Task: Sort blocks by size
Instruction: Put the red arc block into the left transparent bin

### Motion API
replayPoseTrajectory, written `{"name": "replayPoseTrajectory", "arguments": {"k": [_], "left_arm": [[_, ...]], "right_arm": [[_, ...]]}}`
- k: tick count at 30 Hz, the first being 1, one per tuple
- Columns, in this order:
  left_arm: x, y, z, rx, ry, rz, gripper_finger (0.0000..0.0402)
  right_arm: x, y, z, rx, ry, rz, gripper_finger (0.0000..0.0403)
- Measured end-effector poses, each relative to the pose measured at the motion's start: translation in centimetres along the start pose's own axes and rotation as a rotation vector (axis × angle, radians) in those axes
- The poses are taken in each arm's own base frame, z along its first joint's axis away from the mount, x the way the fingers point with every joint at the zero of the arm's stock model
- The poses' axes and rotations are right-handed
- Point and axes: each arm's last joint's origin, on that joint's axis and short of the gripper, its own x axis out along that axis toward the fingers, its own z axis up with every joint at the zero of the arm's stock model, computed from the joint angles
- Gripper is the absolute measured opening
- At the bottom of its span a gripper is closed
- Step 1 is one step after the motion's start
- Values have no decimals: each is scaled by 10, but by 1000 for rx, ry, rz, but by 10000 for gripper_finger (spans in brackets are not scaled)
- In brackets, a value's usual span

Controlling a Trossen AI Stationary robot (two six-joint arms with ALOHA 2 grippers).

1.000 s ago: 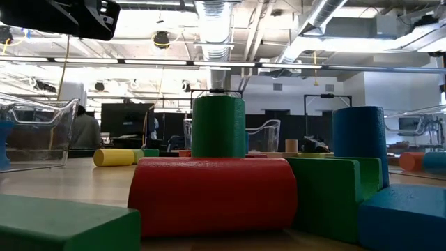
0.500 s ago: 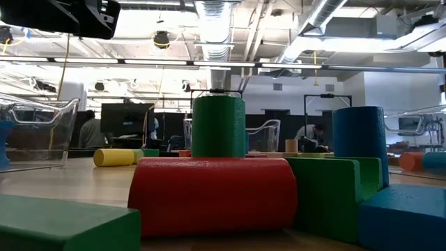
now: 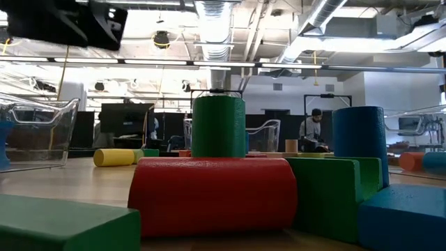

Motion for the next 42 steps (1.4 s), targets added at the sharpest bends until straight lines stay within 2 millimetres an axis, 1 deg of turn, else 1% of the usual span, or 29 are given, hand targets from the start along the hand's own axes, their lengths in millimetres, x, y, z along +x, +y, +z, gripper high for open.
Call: {"name": "replayPoseTrajectory", "arguments": {"k": [6,9,17,22,24,26,28,31,36,39,42], "left_arm": [[30,-1,-8,27,51,11,153],[42,-2,-12,28,60,1,153],[62,-8,-12,-67,-64,-259,153],[84,-11,-22,-137,-40,-280,153],[91,-11,-27,-175,-45,-323,153],[98,-10,-28,-211,-88,-382,153],[101,-9,-27,-241,-128,-422,153],[105,-9,-26,-267,-164,-430,153],[104,-8,-20,-300,-216,-430,153],[102,-12,-12,-306,-282,-461,153],[101,-17,-10,-309,-282,-453,153]], "right_arm": [[3,-1,0,-3,7,-8,217],[3,-1,0,-2,7,-7,217],[3,-1,0,-20,8,-8,217],[3,-1,1,-52,3,-5,217],[4,-2,2,-59,4,-7,217],[4,-2,2,-66,5,-9,217],[5,-3,2,-66,7,-12,217],[5,-3,2,-78,8,-11,217],[5,-2,3,-76,0,-4,217],[3,1,5,-60,-24,16,217],[2,5,6,-50,-46,36,217]]}}
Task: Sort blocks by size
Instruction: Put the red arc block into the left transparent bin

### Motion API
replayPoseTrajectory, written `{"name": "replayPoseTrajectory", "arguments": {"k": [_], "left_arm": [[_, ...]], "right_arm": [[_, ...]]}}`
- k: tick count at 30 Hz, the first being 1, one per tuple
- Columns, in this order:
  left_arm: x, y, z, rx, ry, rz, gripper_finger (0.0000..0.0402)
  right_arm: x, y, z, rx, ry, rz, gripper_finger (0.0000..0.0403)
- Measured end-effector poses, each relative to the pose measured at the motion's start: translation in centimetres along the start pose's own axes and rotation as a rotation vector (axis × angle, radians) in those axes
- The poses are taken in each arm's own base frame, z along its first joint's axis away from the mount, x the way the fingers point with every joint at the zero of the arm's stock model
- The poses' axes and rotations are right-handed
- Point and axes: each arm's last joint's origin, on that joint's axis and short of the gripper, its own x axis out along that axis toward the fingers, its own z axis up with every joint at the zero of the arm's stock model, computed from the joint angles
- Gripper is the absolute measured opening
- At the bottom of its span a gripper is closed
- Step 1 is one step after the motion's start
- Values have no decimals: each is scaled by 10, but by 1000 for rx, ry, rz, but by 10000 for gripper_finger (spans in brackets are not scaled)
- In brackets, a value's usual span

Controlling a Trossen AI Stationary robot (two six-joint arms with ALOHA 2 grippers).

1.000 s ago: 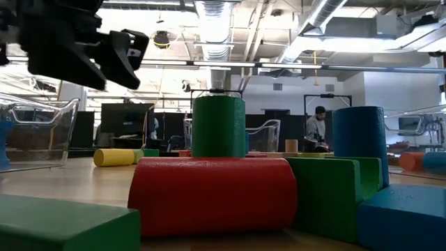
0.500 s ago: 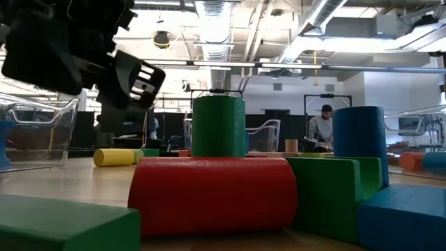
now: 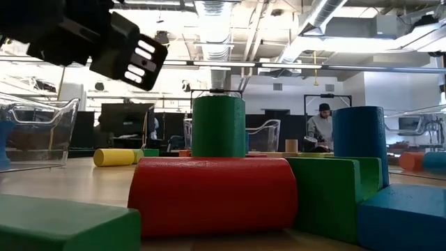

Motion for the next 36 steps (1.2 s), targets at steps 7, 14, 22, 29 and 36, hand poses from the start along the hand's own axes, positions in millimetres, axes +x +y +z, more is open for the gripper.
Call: {"name": "replayPoseTrajectory", "arguments": {"k": [7,14,22,29,36], "left_arm": [[4,-10,-5,-69,44,96,153],[10,-35,-7,-55,51,116,153],[14,-43,0,-1,24,215,153],[15,-30,10,53,0,297,153],[9,-4,9,71,41,379,153]], "right_arm": [[-5,10,3,35,-57,50,217],[-13,21,4,96,-111,109,217],[-12,25,6,119,-135,124,217],[11,28,6,50,-101,82,217],[18,25,8,25,-98,62,217]]}}
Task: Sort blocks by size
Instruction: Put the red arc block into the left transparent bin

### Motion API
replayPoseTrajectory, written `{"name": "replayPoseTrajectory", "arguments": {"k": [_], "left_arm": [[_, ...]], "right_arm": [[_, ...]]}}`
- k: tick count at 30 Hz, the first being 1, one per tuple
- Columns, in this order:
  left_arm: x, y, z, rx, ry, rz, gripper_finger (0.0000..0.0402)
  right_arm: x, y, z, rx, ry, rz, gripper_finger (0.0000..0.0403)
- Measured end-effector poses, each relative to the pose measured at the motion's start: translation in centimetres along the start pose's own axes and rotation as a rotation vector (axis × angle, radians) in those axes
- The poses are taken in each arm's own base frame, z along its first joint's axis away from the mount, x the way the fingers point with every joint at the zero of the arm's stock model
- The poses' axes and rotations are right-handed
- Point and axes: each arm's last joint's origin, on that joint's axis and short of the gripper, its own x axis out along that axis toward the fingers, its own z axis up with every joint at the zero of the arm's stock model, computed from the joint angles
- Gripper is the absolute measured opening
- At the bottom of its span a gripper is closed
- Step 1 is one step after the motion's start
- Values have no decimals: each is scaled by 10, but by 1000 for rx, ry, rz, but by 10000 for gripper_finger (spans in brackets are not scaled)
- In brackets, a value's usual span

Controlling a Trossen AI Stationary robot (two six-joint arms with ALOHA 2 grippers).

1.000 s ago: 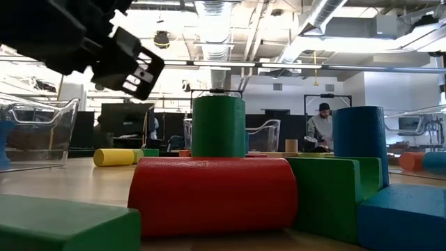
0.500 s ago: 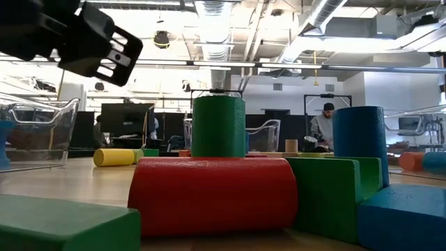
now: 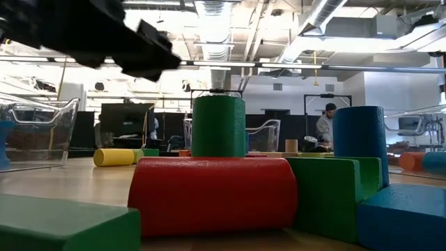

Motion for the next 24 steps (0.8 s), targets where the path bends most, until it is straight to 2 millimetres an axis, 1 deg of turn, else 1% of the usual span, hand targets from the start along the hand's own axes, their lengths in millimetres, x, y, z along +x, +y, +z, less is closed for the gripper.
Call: {"name": "replayPoseTrajectory", "arguments": {"k": [6,9,11,14,16,19,22,24], "left_arm": [[2,25,-10,-12,85,74,153],[7,30,-16,-7,99,72,154],[15,29,-20,-4,115,56,159],[30,28,-29,-2,163,42,181],[38,28,-32,6,175,44,201],[48,28,-30,22,168,48,233],[50,28,-27,32,173,42,258],[50,29,-28,29,183,29,265]], "right_arm": [[1,-1,0,-5,1,-4,217],[1,-1,0,-5,2,-4,217],[1,-1,1,-4,0,-3,217],[1,-1,1,-3,0,-2,217],[1,-1,1,-2,-2,-1,217],[1,-1,1,2,-3,-1,217],[-1,1,0,-2,-5,5,217],[-1,2,0,-4,-5,6,217]]}}
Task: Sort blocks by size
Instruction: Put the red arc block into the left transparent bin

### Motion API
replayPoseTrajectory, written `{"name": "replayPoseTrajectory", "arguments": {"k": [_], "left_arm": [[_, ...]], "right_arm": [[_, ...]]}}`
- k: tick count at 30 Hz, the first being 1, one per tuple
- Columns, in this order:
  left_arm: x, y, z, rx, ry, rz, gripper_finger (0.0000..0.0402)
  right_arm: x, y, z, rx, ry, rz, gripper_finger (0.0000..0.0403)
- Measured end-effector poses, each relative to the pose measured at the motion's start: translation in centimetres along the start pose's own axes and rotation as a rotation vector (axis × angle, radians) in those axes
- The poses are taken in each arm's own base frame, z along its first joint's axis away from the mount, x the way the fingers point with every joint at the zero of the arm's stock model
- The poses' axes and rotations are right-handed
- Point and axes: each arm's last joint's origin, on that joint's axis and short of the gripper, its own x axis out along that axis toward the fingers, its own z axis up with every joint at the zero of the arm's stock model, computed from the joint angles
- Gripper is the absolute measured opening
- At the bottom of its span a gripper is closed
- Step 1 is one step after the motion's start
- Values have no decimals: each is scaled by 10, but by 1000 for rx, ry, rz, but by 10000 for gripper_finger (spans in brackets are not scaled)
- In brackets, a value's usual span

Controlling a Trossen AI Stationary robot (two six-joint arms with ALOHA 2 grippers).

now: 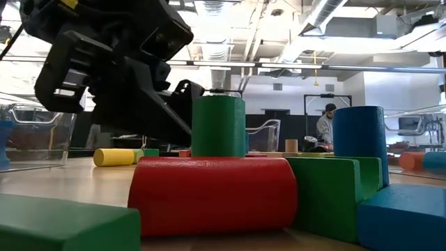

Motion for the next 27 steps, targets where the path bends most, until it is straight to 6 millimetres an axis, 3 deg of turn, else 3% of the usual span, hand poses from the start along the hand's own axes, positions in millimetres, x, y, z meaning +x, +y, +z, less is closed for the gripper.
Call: {"name": "replayPoseTrajectory", "arguments": {"k": [7,14,27], "left_arm": [[6,2,-8,-39,14,-45,263],[32,1,-16,-72,-4,-50,249],[35,7,-17,-90,43,-50,199]], "right_arm": [[0,-1,0,-1,1,-3,217],[2,-3,1,3,1,-9,217],[0,-1,0,-2,4,-5,217]]}}
